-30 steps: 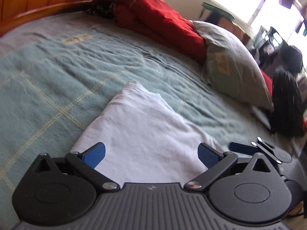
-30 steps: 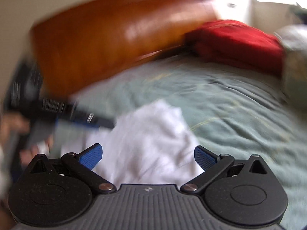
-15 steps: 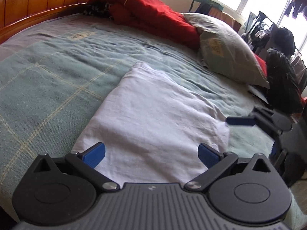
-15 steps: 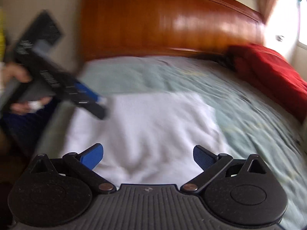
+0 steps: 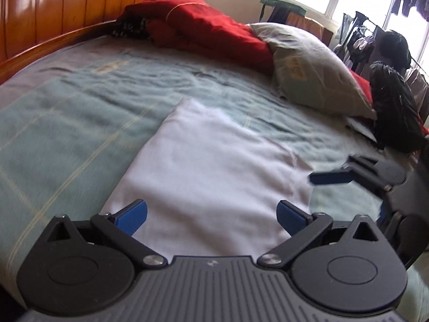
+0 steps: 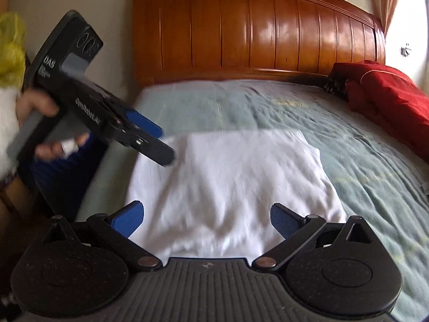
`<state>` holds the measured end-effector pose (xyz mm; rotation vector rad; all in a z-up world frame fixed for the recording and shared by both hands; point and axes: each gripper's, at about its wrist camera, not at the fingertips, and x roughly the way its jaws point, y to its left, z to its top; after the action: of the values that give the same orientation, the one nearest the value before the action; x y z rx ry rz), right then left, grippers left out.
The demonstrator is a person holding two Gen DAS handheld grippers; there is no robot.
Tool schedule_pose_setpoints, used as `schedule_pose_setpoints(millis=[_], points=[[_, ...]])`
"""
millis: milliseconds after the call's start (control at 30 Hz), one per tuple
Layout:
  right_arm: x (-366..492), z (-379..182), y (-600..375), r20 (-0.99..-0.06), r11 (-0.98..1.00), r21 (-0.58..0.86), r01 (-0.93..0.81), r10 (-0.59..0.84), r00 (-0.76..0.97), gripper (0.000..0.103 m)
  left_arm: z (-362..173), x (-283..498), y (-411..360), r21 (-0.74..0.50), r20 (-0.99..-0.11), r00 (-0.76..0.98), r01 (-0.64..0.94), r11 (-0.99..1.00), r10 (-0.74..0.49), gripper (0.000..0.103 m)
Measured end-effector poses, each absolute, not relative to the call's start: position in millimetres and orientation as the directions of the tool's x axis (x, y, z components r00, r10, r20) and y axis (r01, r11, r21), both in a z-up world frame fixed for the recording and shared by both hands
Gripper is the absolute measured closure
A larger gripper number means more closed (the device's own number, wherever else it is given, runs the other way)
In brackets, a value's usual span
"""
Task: Fold clothes
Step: 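Hover both open tools above the folded white shirt, inspecting it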
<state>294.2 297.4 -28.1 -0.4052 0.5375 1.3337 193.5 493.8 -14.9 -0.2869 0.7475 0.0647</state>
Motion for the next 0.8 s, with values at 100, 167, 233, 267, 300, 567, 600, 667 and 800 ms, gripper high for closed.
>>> schedule_pose_setpoints(millis=[100, 167, 233, 267, 300, 567, 600, 667, 800], points=[[303.5, -40.2, 299.3, -0.628, 0.247, 0.034, -0.968, 0.759, 0.172, 0.0, -18.3, 205.4, 488.7, -0.22, -0.692, 0.722, -0.172, 0.96, -0.029, 0.001], [310.6, -48.3, 288.8, -0.682, 0.295, 0.064, -0.953, 0.71, 0.174, 0.001, -21.6, 210.7, 485.5, -0.211, -0.697, 0.716, -0.17, 0.963, -0.026, 0.001], [305.8, -42.7, 269.6, -0.68, 0.315, 0.082, -0.946, 0.712, 0.178, 0.0, -24.3, 215.0, 482.0, -0.203, -0.693, 0.721, -0.156, 0.967, -0.029, 0.001], [301.3, -38.4, 260.4, -0.678, 0.324, 0.083, -0.942, 0.711, 0.185, 0.0, -25.6, 217.7, 480.4, -0.197, -0.689, 0.724, -0.152, 0.969, -0.026, 0.001], [296.9, -34.1, 251.2, -0.676, 0.334, 0.084, -0.939, 0.711, 0.192, 0.0, -27.7, 221.3, 480.0, -0.195, -0.689, 0.724, -0.154, 0.969, -0.023, 0.001], [271.5, -16.3, 190.6, -0.668, 0.406, 0.216, -0.888, 0.725, 0.169, 0.0, -32.3, 246.8, 491.8, -0.281, -0.724, 0.688, -0.226, 0.933, -0.052, 0.001], [272.2, -16.7, 187.7, -0.659, 0.415, 0.241, -0.877, 0.734, 0.167, 0.0, -27.0, 249.1, 492.0, -0.293, -0.715, 0.697, -0.227, 0.929, -0.055, 0.001], [274.1, -15.0, 185.6, -0.636, 0.434, 0.291, -0.852, 0.753, 0.167, 0.0, -20.0, 259.3, 493.9, -0.305, -0.704, 0.708, -0.239, 0.922, -0.049, 0.001], [274.3, -14.7, 186.2, -0.592, 0.421, 0.348, -0.837, 0.792, 0.152, 0.0, -30.9, 290.8, 506.2, -0.289, -0.729, 0.685, -0.3, 0.909, -0.006, 0.001]])
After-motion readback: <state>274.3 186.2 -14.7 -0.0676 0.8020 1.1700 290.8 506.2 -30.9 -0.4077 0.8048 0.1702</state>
